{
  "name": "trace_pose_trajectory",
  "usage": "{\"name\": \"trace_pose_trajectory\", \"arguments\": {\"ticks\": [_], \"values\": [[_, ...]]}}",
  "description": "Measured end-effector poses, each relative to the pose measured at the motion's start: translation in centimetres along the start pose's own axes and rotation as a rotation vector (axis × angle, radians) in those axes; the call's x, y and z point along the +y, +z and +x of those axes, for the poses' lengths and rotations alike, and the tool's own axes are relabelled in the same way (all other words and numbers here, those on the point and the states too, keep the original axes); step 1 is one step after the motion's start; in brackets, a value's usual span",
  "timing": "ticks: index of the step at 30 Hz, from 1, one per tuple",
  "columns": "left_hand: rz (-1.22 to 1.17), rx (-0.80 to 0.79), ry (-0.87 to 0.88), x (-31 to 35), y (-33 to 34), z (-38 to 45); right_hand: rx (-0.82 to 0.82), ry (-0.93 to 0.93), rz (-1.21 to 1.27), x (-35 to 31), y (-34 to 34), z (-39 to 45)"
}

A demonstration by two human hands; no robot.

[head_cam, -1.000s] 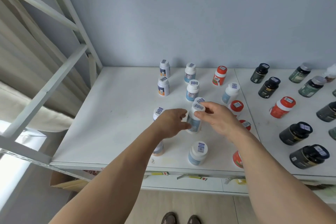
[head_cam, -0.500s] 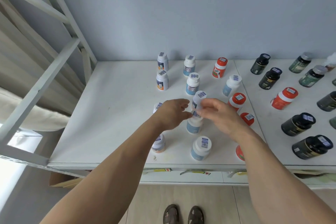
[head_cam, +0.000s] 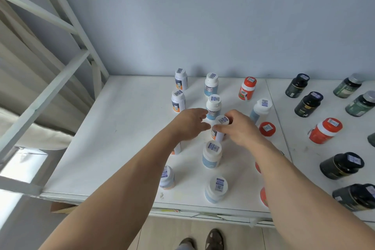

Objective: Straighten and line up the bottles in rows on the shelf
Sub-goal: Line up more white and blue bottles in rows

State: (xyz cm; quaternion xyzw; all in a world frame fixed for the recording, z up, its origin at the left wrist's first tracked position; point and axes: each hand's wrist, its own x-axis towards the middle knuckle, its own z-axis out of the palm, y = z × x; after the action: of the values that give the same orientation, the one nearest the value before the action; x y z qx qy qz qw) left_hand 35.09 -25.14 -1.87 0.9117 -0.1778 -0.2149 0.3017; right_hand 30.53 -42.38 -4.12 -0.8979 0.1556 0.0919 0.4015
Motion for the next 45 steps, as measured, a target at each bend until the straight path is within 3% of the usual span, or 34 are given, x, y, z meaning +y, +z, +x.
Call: {"name": "trace_pose_trajectory", "arguments": {"ticks": [6,10,17,32,35,45], "values": [[-0.162,-0.121,-0.001,-0.1,-0.3,0.5,-0.048,-0.099,0.211,-0.6,-2.6,0.9],[-0.28,-0.229,0.072,-0.3,-0.5,1.0,-0.059,-0.07,0.375,-1.5,-3.6,1.4],[-0.628,-0.275,-0.003,-1.0,-0.4,1.5,-0.072,0.007,0.557,-2.3,-2.9,1.7],[-0.669,-0.293,-0.04,-1.1,-0.4,2.6,-0.073,0.034,0.627,-2.2,-2.6,2.2],[-0.542,-0.251,-0.019,-0.8,-1.0,2.4,-0.077,0.011,0.649,-2.3,-2.5,2.1],[0.346,0.109,0.014,-3.7,-5.6,0.4,-0.118,-0.134,0.482,-5.2,0.3,3.2]]}}
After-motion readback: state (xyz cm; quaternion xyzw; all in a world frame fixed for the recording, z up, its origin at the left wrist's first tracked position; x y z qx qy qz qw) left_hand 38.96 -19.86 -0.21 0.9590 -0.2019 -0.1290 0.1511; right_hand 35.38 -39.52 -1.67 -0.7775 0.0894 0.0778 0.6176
